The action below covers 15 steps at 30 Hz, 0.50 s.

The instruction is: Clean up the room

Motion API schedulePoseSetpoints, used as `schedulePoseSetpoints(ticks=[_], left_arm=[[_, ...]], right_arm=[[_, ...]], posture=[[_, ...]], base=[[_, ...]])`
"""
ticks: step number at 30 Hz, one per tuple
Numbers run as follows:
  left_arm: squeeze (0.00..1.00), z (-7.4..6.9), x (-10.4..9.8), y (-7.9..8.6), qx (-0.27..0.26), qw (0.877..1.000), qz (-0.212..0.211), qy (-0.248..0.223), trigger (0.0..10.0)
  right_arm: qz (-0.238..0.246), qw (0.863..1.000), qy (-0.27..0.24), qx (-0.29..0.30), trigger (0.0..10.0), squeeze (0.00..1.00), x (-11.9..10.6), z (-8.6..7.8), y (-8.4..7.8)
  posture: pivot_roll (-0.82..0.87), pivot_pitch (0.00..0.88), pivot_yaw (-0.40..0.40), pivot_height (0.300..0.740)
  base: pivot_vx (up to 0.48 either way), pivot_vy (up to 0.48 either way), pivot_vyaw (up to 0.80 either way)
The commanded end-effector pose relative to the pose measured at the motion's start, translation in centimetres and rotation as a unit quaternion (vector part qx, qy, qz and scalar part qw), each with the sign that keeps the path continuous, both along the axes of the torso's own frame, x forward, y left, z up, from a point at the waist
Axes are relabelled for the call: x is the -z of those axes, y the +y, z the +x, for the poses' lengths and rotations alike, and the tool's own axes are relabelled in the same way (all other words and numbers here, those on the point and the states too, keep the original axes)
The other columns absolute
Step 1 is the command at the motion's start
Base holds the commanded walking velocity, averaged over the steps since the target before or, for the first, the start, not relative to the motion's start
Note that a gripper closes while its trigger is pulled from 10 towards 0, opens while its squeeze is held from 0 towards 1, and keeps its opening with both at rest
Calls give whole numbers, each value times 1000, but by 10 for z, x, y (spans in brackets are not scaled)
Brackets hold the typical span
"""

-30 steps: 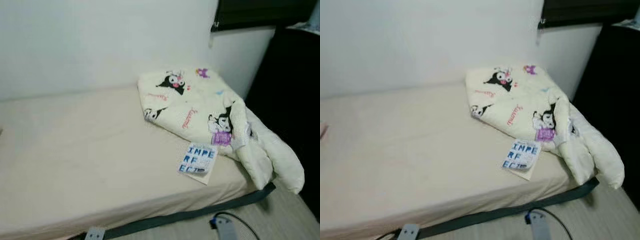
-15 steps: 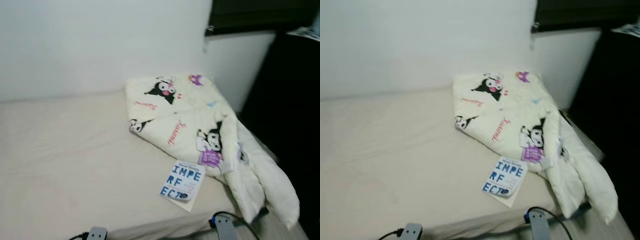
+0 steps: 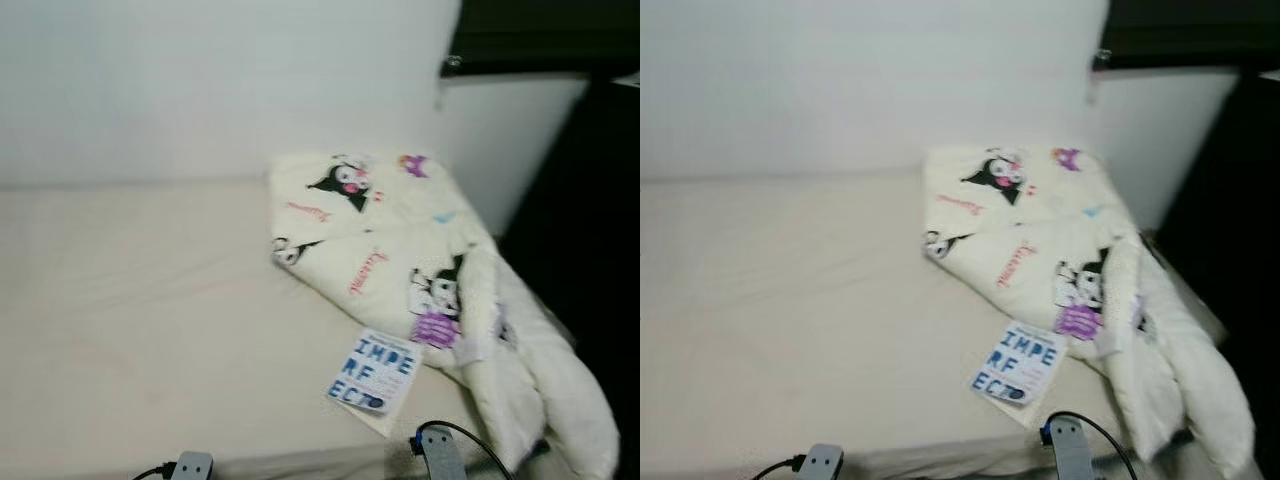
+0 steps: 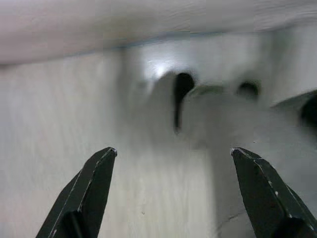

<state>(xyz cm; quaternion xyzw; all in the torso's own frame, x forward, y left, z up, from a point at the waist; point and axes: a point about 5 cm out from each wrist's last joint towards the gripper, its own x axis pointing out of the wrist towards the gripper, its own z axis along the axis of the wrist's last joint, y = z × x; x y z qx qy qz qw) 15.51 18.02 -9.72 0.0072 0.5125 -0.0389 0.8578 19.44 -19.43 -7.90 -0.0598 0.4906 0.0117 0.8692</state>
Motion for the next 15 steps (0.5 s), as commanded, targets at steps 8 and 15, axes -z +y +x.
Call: schedulePoseSetpoints(ticks=[8, 15], left_arm=[[0, -7, 3, -7, 26, 999, -8, 19, 10000], [0, -11, 4, -1, 24, 999, -6, 22, 10000]], right_arm=[[-38, 994, -72, 75, 10000, 0, -20, 29, -19], [-40, 991, -97, 80, 10000, 0, -29, 43, -18]], posture=[[-30, 88, 4, 738], [-32, 90, 5, 738]], base=[[0, -175, 345], [0, -465, 0]])
